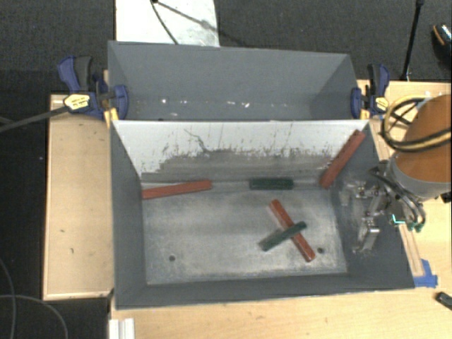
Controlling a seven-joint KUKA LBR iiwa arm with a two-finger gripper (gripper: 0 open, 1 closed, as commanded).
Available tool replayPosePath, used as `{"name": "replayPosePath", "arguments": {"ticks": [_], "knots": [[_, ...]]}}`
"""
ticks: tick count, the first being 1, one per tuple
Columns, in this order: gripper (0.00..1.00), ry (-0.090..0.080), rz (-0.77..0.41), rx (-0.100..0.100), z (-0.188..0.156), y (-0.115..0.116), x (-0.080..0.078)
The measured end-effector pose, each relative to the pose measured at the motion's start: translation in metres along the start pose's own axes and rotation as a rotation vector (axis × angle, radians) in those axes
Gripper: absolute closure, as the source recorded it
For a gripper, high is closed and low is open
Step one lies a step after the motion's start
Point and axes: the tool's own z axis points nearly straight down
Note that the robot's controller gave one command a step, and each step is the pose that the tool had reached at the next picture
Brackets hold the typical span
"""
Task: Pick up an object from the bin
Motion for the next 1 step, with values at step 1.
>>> {"name": "replayPosePath", "arguments": {"ticks": [1], "knots": [[0.0, -0.009, -0.402, 0.001, 0.0923, 0.0669, 0.017]]}}
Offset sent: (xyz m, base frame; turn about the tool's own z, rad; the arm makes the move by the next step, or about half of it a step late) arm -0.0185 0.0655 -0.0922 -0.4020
